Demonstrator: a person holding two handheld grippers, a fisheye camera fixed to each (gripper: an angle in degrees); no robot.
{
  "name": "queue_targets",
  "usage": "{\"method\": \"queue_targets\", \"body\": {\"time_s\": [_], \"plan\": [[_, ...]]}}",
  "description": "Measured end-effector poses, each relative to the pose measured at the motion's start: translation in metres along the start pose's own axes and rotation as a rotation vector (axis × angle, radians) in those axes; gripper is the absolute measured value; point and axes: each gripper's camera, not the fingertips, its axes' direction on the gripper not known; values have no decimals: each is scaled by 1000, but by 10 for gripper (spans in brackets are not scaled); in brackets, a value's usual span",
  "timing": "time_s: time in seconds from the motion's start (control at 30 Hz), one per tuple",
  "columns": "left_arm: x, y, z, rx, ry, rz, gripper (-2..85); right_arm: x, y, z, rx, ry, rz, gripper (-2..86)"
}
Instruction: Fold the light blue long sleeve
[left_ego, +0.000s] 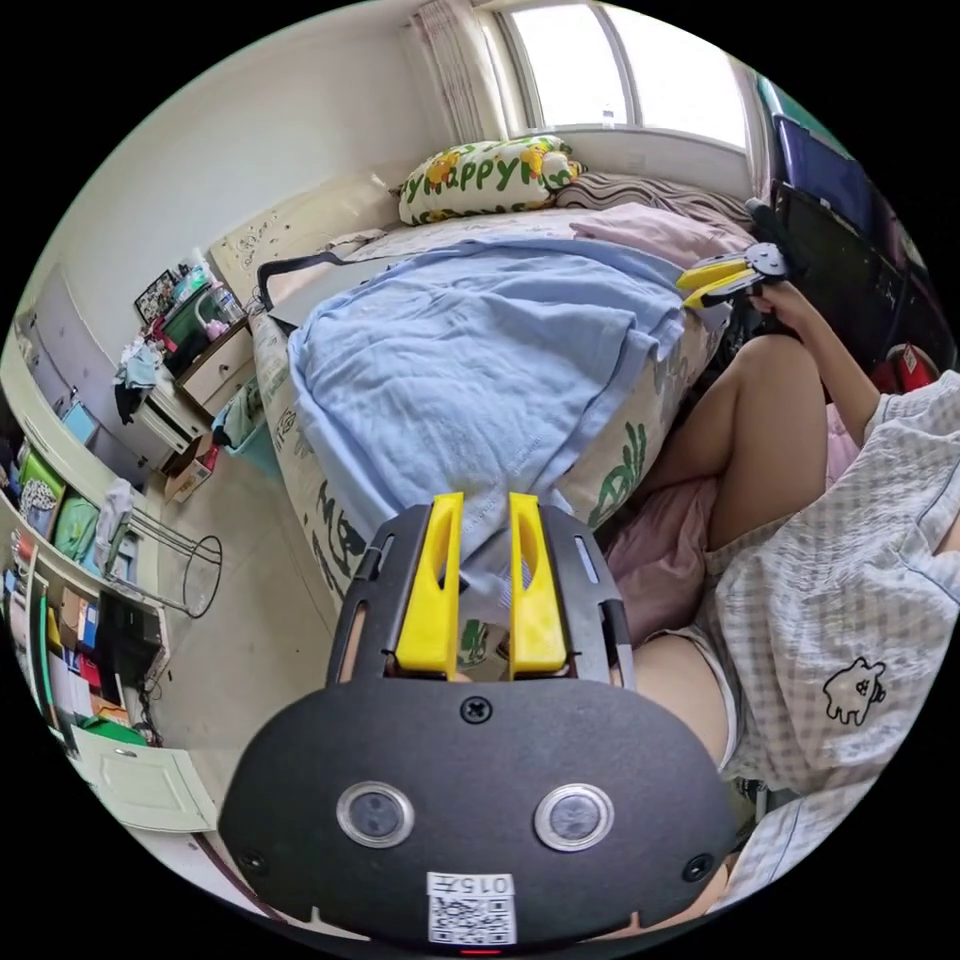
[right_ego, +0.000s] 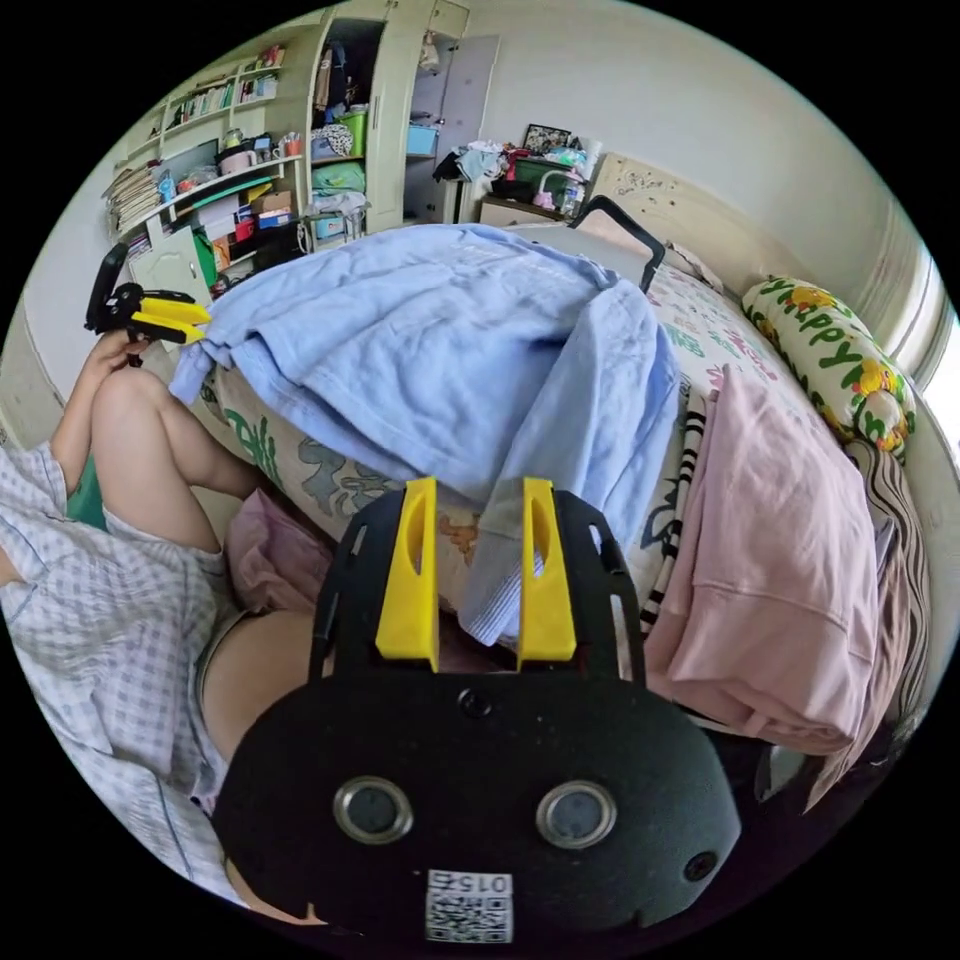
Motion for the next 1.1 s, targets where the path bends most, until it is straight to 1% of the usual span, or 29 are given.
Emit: {"method": "queue_targets", "body": {"time_s": [0.07, 0.17, 0.23, 0.37, 0.47, 0.53, 0.6, 0.73, 0.8, 0.83, 0.9, 0.97, 1.03, 1.1], "plan": [[-7, 7, 7, 6, 16, -8, 74, 2, 9, -5, 53, -15, 32, 110], [-19, 21, 16, 21, 50, -25, 73, 1, 16, -3, 71, -100, 47, 128], [-25, 29, 21, 27, 62, -42, 71, -7, 16, -4, 63, -70, 22, 132], [-27, 49, 32, 37, 50, -46, 64, -32, 11, 1, 13, 56, -69, 124], [-22, 59, 40, 37, 42, -29, 49, -45, 11, 2, 17, 148, -100, 102], [-19, 66, 42, 44, 19, -28, 32, -49, 13, 1, 24, 157, -113, 86], [-18, 77, 42, 56, 5, -38, 19, -45, 18, -10, 59, 159, -100, 35], [-15, 101, 32, 124, 16, -61, 12, -30, 21, -28, 48, 154, -71, 19], [-14, 117, 27, 176, 65, -62, 12, -25, 24, -38, 32, 181, -78, 18], [-13, 120, 30, 172, 80, -56, 13, -23, 25, -40, 29, 178, -76, 18], [-7, 121, 58, 55, 96, -35, 18, -16, 23, -34, -20, 121, -69, 25], [-5, 123, 66, 31, 113, -36, 26, -11, 21, -27, -39, 62, -51, 39], [-13, 139, 54, 106, 180, -62, 41, -1, 21, -33, 2, -46, 29, 65], [-43, 181, 31, 287, 246, -233, 61, 23, 29, -51, 73, -207, 124, 91]]}}
